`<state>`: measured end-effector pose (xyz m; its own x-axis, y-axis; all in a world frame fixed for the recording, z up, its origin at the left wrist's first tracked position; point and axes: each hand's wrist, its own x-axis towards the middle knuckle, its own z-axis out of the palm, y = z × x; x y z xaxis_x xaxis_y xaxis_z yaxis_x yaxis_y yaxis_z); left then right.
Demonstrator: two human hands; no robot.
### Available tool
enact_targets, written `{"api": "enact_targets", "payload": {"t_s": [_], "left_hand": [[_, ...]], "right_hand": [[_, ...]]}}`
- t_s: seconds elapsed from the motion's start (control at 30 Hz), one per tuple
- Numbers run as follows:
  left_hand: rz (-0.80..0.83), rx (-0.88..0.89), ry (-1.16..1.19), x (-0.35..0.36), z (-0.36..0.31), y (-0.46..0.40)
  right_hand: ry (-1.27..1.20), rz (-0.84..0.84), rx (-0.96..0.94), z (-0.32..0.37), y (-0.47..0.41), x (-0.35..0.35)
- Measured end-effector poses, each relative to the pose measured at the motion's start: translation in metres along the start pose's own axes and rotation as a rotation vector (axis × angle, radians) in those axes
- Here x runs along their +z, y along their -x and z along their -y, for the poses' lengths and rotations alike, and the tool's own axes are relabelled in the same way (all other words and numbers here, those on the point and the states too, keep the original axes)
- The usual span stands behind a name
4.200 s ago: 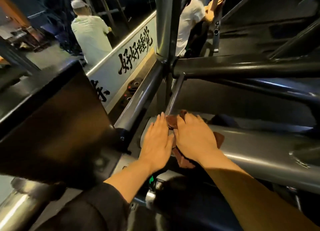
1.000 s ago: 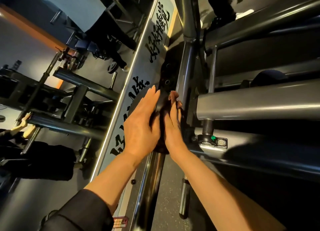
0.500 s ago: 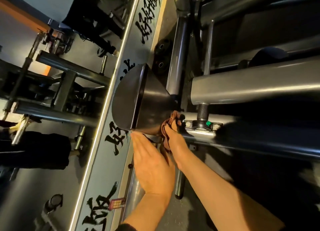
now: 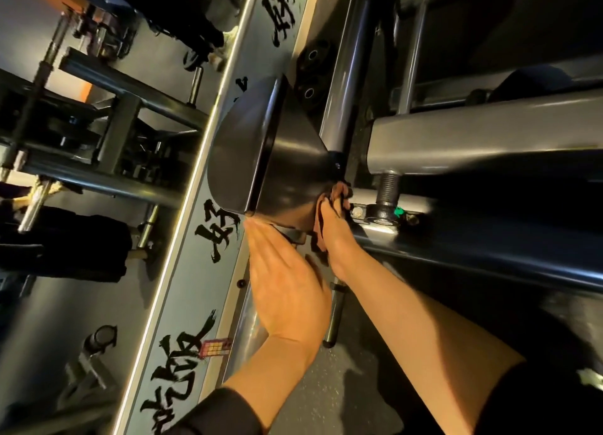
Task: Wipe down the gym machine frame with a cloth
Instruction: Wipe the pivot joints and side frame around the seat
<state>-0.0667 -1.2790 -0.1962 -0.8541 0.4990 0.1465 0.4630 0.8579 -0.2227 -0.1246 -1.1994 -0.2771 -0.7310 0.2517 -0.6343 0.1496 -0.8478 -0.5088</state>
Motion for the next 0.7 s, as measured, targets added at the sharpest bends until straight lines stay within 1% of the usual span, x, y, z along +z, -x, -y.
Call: {"api": "enact_targets", "payload": {"t_s": [0.03, 0.1, 0.17, 0.27, 0.3, 0.33, 0.4, 0.47, 0.53, 0.6, 0.7], "left_hand": [[-0.006, 0.002, -0.002, 0.001, 0.000, 0.000], [-0.018, 0.006, -0.009, 0.002, 0.000, -0.001], [-0.017, 0.014, -0.011, 0.003, -0.001, 0.000], [-0.002, 0.009, -0.029, 0.004, -0.001, 0.000], [0.001, 0.006, -0.039, 0.004, -0.001, 0.000], [0.003, 0.007, -0.039, 0.003, 0.000, 0.000], [0.016, 0.023, -0.057, 0.004, -0.001, 0.001], [0.043, 0.019, -0.064, 0.004, -0.001, 0.001], [0.036, 0.004, -0.047, 0.004, -0.001, -0.001], [0.031, 0.009, -0.008, 0.003, -0.002, -0.001], [0.015, 0.030, 0.076, 0.003, 0.001, -0.001]], "right_hand": [[0.027, -0.007, -0.089, 0.004, -0.003, -0.001], [0.175, 0.029, -0.262, 0.019, -0.008, -0.003], [0.327, 0.038, -0.316, 0.027, -0.022, -0.010], [0.391, 0.073, -0.284, 0.026, -0.028, -0.021], [0.363, 0.087, -0.281, 0.025, -0.027, -0.019], [0.298, 0.064, -0.251, 0.026, -0.024, -0.016], [0.065, 0.041, -0.132, 0.020, -0.021, -0.013], [-0.071, 0.027, -0.089, 0.014, -0.011, -0.008], [-0.117, 0.074, -0.132, 0.022, 0.004, 0.002], [-0.102, 0.089, -0.203, 0.040, 0.026, 0.014], [-0.083, 0.166, -0.352, 0.062, 0.059, 0.026]]}}
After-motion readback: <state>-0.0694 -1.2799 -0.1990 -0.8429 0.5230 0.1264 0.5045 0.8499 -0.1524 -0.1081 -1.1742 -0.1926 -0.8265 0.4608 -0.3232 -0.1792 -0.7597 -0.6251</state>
